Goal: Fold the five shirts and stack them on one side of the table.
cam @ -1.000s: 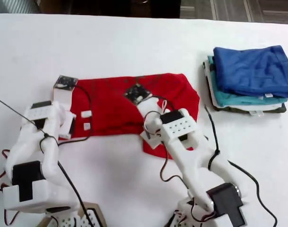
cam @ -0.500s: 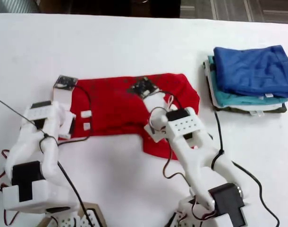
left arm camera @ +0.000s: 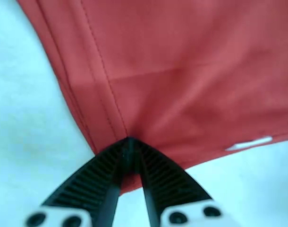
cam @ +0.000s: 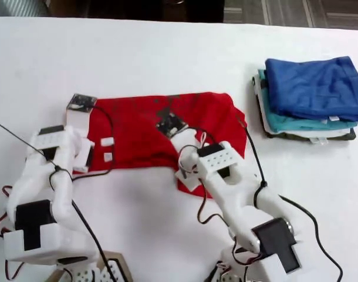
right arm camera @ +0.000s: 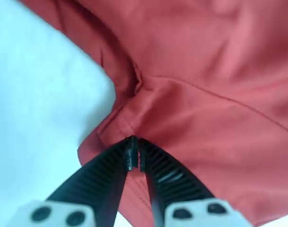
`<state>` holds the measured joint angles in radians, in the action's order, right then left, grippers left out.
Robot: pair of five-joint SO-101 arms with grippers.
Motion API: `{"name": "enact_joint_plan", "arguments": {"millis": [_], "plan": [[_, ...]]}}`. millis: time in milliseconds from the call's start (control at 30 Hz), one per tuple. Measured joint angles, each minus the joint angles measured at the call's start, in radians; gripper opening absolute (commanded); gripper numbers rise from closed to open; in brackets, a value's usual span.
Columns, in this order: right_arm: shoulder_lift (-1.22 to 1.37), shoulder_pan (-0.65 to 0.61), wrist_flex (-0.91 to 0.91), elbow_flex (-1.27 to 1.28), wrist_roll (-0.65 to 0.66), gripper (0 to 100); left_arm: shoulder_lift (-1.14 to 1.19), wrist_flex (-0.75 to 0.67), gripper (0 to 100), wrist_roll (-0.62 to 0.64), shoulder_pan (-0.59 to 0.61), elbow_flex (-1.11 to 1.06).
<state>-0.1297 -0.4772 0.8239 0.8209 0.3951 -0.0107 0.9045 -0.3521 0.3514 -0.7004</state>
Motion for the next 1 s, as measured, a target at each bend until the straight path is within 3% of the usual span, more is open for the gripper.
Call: {"name": "enact_joint_plan", "arguments": {"millis": [533, 800, 1000], "plan": [[-0.215, -0.002, 0.195, 0.040, 0.049, 2.8, 0.000, 0.000, 3, 0.000, 0.000, 0.000], [-0.215, -0.002, 0.252, 0.080, 0.143, 22.5, 0.000, 0.000, 3, 0.000, 0.000, 0.000], [-0.215, -0.002, 0.252, 0.100, 0.229, 23.0, 0.000, 0.000, 3, 0.000, 0.000, 0.000]]}}
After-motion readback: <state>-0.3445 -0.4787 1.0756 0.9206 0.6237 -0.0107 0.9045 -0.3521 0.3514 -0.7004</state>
